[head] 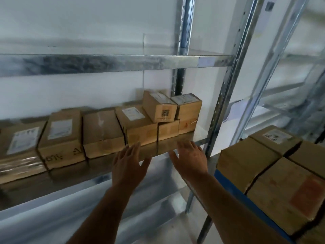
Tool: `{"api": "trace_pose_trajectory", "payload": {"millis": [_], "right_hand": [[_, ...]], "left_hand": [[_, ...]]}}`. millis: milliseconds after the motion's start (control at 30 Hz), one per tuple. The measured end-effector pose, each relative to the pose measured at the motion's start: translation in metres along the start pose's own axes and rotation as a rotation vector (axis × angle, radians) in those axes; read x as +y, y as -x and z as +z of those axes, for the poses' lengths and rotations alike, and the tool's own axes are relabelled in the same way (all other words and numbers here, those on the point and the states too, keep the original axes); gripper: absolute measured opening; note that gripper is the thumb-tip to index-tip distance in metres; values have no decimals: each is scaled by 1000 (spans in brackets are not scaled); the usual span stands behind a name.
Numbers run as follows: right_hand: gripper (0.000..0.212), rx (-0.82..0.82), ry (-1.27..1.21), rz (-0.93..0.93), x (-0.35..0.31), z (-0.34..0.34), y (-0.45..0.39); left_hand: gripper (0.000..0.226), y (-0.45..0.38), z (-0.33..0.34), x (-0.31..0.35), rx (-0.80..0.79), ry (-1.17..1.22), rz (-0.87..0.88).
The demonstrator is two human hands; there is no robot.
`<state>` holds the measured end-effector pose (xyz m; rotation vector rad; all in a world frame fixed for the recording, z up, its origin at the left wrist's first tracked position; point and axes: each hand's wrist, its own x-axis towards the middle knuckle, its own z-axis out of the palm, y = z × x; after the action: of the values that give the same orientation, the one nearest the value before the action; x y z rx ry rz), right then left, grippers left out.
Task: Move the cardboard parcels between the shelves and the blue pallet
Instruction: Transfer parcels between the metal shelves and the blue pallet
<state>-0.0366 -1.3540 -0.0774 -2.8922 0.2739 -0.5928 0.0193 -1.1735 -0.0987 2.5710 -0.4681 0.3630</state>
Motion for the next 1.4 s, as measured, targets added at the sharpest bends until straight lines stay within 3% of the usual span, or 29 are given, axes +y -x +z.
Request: {"api": "trace_pose_trajectory", "payload": {"millis": [200, 600, 800, 900, 1033, 1167, 1267, 1400], "right_hand": [[49, -3, 27, 5, 26, 15, -77], [41, 25, -228, -2, 78, 45, -211], [36, 12, -336, 46, 90, 53, -244], [35, -73, -518, 108, 85, 58, -258], [32, -120, -736, 122, 80, 59, -262], [11, -288, -996, 115, 79, 49, -260], [23, -371, -1071, 30, 79, 40, -253], [38, -319, -1108, -50, 71, 24, -228]], "left_hand": [[64, -62, 8, -5, 21, 24, -52], [59, -202, 30, 21, 156, 140, -18], [51, -250, 50, 39, 32, 248, -192], [41, -258, 55, 43, -76, 263, -200], [33, -258, 54, 47, -137, 571, -328], [30, -252, 42, 44, -204, 756, -336], [38, -240, 34, 44, -245, 829, -278], [63, -217, 25, 44, -185, 846, -146]]}}
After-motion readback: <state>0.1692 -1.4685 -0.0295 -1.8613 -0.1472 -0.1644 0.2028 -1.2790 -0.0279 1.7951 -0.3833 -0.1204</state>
